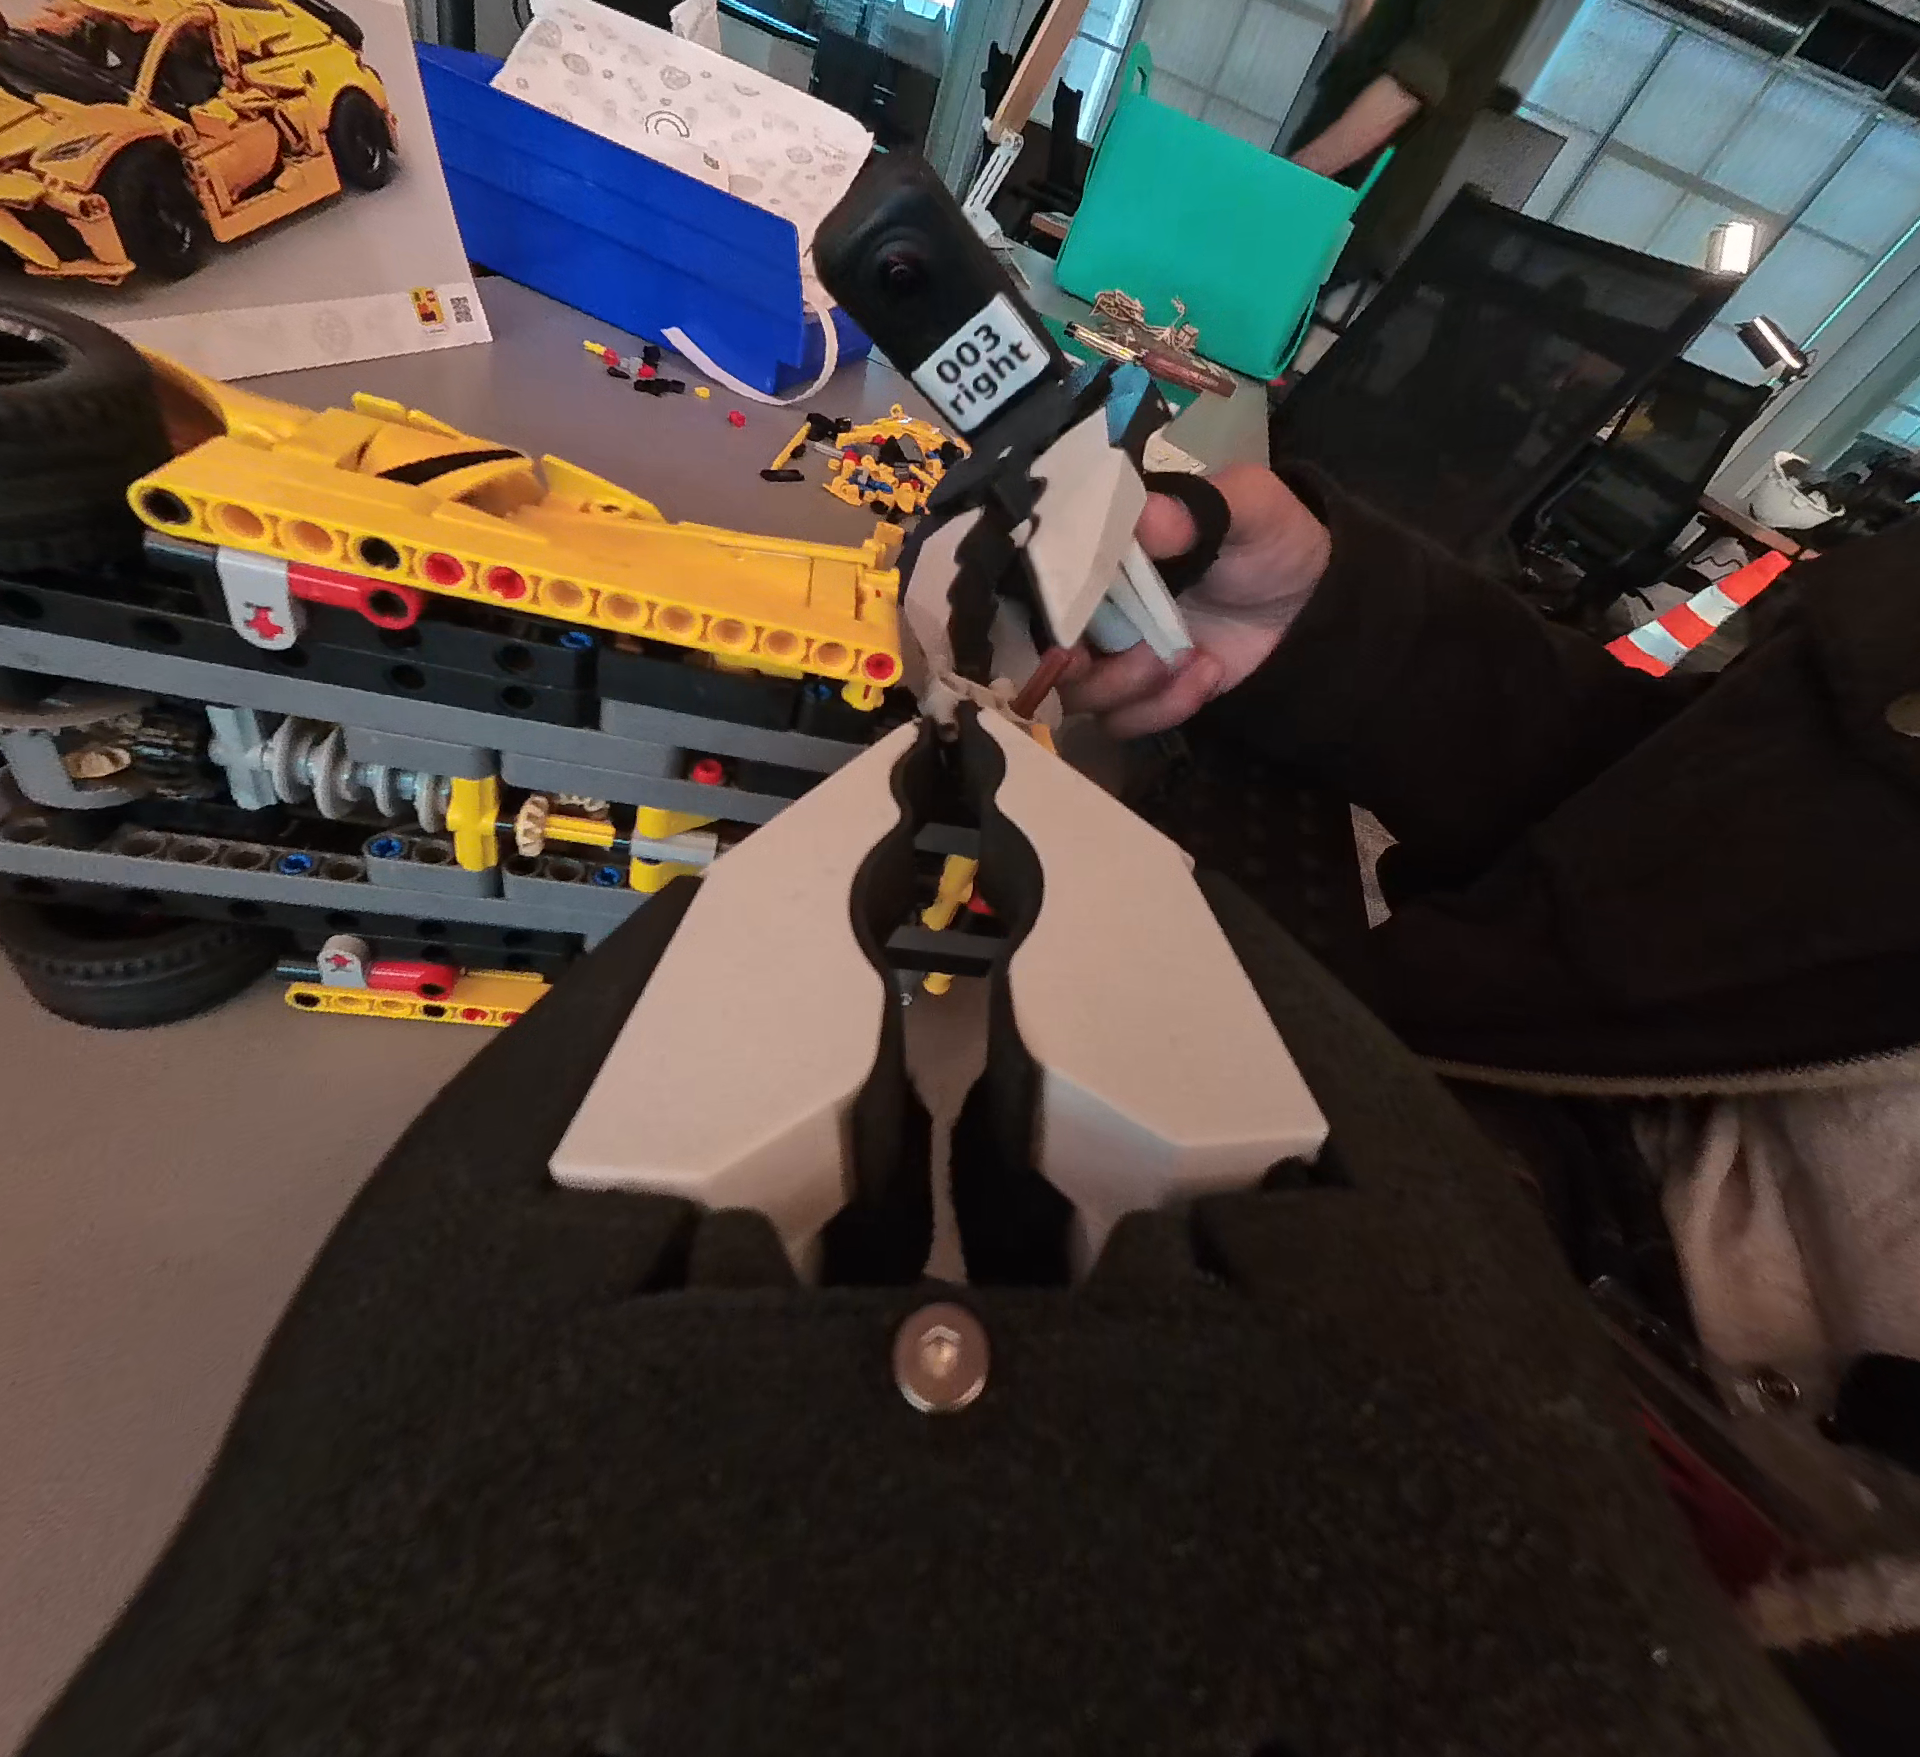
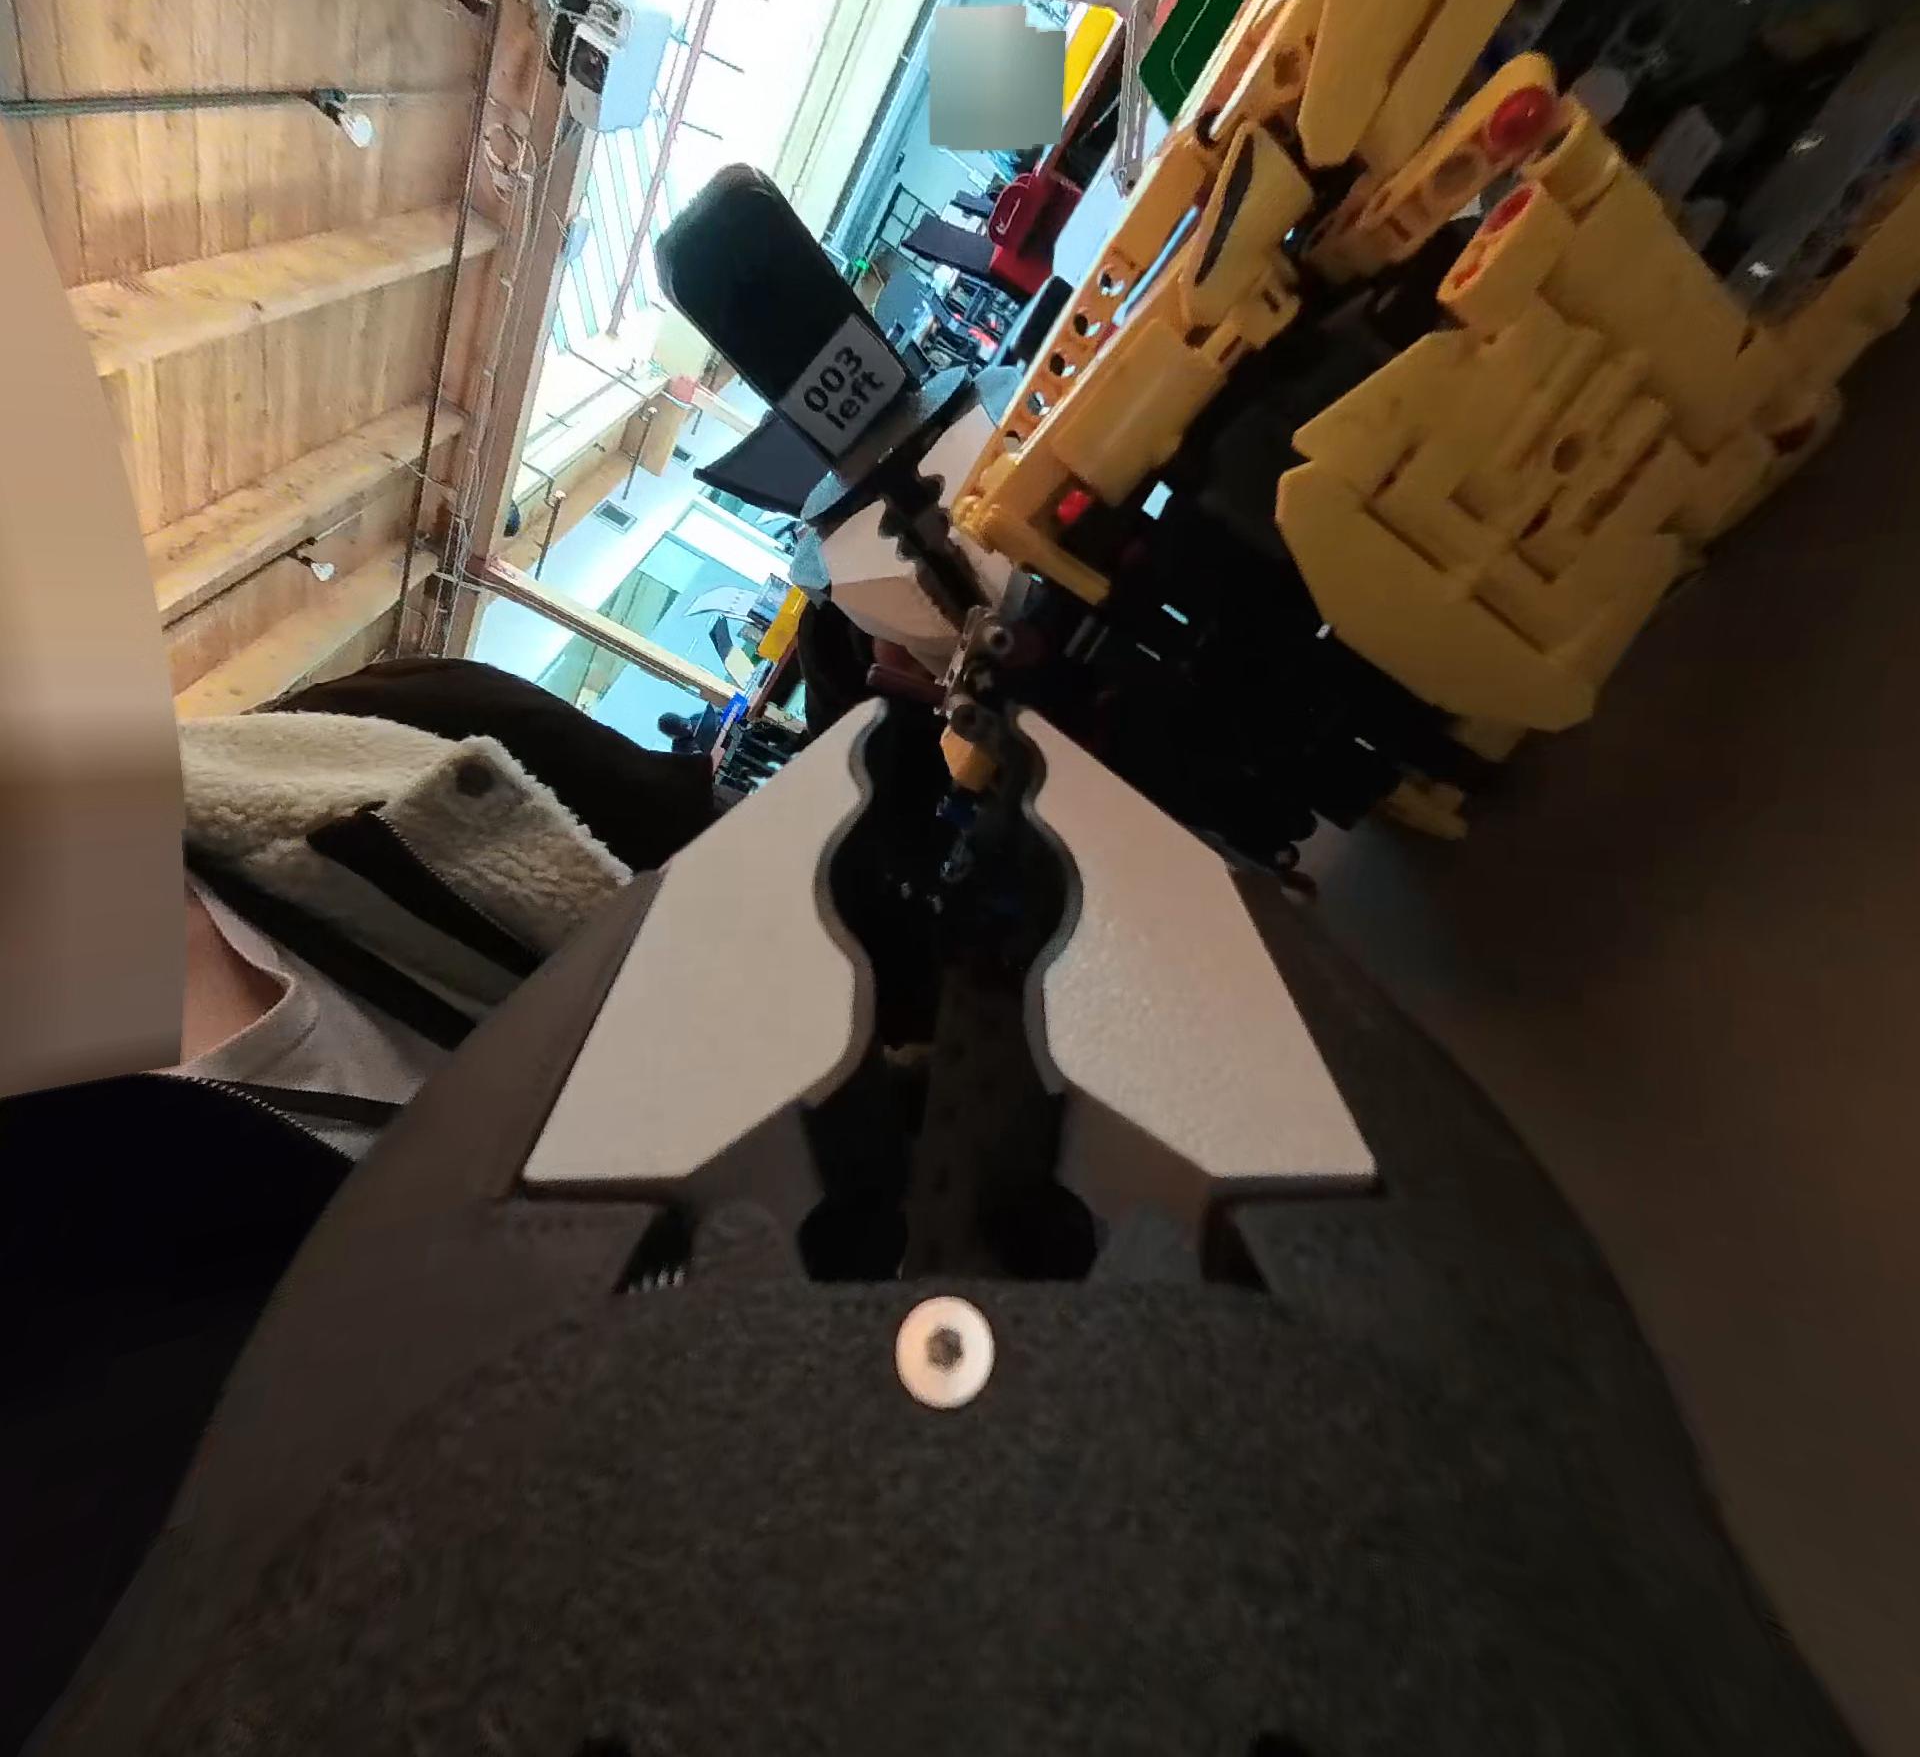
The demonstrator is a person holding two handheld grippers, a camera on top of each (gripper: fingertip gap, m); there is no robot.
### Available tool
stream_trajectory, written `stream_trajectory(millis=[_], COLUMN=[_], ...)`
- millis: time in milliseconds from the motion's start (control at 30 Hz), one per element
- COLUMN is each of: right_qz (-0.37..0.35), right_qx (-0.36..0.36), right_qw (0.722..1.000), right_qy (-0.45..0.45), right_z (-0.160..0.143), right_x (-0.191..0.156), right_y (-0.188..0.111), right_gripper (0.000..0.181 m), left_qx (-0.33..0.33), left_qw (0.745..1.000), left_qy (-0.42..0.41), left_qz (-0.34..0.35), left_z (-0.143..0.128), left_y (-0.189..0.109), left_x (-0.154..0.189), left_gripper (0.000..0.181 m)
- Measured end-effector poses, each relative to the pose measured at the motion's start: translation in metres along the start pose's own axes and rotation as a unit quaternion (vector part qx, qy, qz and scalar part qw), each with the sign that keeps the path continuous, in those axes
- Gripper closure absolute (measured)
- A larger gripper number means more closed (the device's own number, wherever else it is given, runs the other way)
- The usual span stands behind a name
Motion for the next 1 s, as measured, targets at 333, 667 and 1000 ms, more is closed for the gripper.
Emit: stream_trajectory(millis=[333, 667, 1000], right_qz=[0.005, -0.015, -0.026], right_qx=[0.026, 0.014, 0.018], right_qw=[0.999, 0.998, 0.998], right_qy=[0.032, 0.051, 0.053], right_z=[0.0025, 0.0019, 0.0034], right_x=[0.0057, 0.0040, 0.0023], right_y=[0.0042, -0.0007, 0.0052], right_gripper=[0.165, 0.156, 0.161], left_qx=[0.001, 0.002, 0.006], left_qw=[1.000, 1.000, 1.000], left_qy=[0.001, 0.014, 0.024], left_qz=[0.001, 0.005, 0.003], left_z=[0.0002, 0.0010, 0.0020], left_y=[-0.0003, 0.0009, 0.0020], left_x=[0.0000, 0.0013, 0.0035], left_gripper=[0.179, 0.178, 0.178])
Point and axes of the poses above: each gripper's, where its closed fingertips meet, y out along the fingers, z out of its top, x = y × z across the jaws, the point moved 5 cm from there along -y, back along the fingers, and after that the axes turned 7 degrees about y, right-handed, at the moved point
